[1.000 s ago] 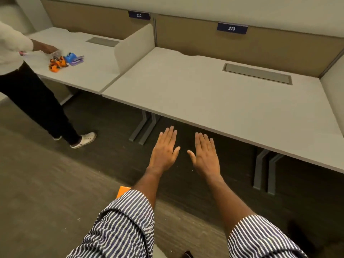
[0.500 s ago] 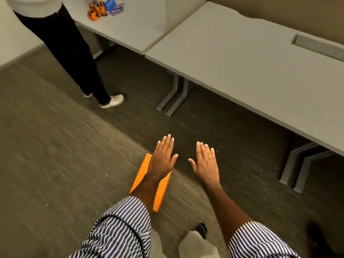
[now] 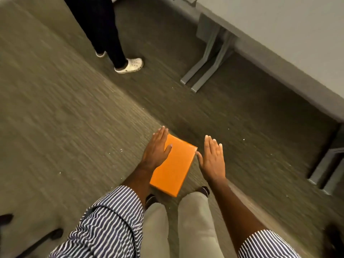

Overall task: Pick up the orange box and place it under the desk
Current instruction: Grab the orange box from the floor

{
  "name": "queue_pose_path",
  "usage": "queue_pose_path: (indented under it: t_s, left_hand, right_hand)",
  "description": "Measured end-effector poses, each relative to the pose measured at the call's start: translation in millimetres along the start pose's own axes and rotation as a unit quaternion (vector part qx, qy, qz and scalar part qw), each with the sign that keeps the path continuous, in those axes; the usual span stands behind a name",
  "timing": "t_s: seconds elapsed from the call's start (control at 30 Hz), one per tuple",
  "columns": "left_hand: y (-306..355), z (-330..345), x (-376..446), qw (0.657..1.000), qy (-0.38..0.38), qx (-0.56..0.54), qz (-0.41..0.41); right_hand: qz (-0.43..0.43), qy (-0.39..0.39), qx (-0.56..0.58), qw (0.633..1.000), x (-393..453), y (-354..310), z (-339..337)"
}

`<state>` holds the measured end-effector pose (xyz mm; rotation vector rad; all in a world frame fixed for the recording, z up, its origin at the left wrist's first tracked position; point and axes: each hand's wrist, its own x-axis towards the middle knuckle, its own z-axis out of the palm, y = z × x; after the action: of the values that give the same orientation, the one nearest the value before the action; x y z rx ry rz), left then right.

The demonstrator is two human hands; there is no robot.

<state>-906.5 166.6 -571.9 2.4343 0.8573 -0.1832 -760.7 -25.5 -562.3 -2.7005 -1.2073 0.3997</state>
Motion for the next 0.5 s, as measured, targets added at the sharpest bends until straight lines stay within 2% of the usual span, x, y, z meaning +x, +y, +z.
queue_pose_path:
  t_s: [0.1, 0.27, 0.5]
  left_hand:
    - [-27.1, 39.6, 28.1, 1.000, -0.025, -0.004, -0.014]
    - [-62.1, 112.8, 80.5, 0.998, -0.054, -0.007, 0.014]
    - [-134.5, 236.2, 116.2, 0.992, -0.096, -0.036, -0.074]
  right_hand:
    - [0.017, -0.029, 0.018, 0.999, 20.9, 6.0, 55.6]
    - [0.029, -0.052, 0.032, 0.998, 52.4, 25.8, 154.2]
    - [0.055, -0.090, 0.042, 0.994, 78.7, 59.9, 287.9]
